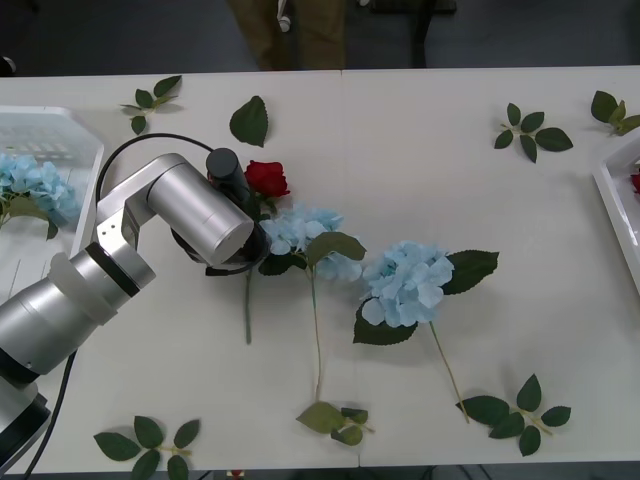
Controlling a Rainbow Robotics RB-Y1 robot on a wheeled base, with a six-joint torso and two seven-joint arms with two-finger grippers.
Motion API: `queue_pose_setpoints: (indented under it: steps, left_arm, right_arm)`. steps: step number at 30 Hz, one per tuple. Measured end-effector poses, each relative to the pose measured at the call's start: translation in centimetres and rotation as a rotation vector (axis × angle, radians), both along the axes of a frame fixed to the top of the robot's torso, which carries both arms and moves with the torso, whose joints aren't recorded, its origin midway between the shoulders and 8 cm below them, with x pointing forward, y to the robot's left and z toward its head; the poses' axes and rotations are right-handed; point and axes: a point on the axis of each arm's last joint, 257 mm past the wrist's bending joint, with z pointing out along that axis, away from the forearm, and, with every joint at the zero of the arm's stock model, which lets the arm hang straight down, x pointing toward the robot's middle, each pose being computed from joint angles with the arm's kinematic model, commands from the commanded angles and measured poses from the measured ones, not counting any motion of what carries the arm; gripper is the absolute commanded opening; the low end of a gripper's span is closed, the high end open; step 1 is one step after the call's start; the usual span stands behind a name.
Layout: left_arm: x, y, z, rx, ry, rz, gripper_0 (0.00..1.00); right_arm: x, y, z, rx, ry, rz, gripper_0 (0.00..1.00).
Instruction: Place the red flowers into the right box and the blue flowers into the left box. If a person shows an open palm, hand one flower to the person first, then continue sorting.
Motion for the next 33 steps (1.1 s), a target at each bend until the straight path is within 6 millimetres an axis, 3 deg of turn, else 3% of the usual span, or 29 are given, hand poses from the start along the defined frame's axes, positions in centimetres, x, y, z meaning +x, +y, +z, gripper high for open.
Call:
queue_pose_setpoints:
  steps: [1,4,8,9,10,15,20,28,33]
  left_arm:
    - [0.3,0.3,-0.3,0.000,-0.005,0.004,1.00]
    - [1.1,0.3,-0.4,-0.004,-0.037,-0.002,1.00]
    - [1.5,0.2,-0.3,-0.004,-0.055,-0.008,0.99]
    - [1.5,0.2,-0.3,-0.004,-0.055,-0.008,0.62]
    - [1.6,0.2,-0.3,-0.004,-0.056,-0.009,0.34]
    - [1.7,-0.1,-0.2,-0.005,-0.065,-0.016,0.01]
    - [1.7,-0.2,-0.2,-0.004,-0.067,-0.017,0.00]
    - [1.7,-0.1,-0.3,0.000,-0.066,-0.016,0.00]
    - [1.7,0.0,-0.3,0.000,-0.066,-0.015,0.00]
  right_arm:
    - [0.1,0.2,-0.2,0.004,0.000,0.001,0.33]
    - [0.3,0.4,-0.2,0.004,-0.006,0.005,0.59]
    - [0.5,0.4,0.0,0.003,-0.011,0.007,0.63]
    - [0.5,0.6,0.0,0.004,-0.009,0.009,0.63]
    - [0.5,0.7,0.0,0.007,-0.004,0.012,0.63]
    - [-0.2,4.5,-0.6,0.111,0.077,0.051,0.63]
    - [-1.4,8.0,1.0,0.210,0.158,0.097,0.63]
    - [-2.9,11.9,8.1,0.273,0.194,0.186,0.63]
    - [-4.5,14.4,11.5,0.259,0.237,0.170,0.63]
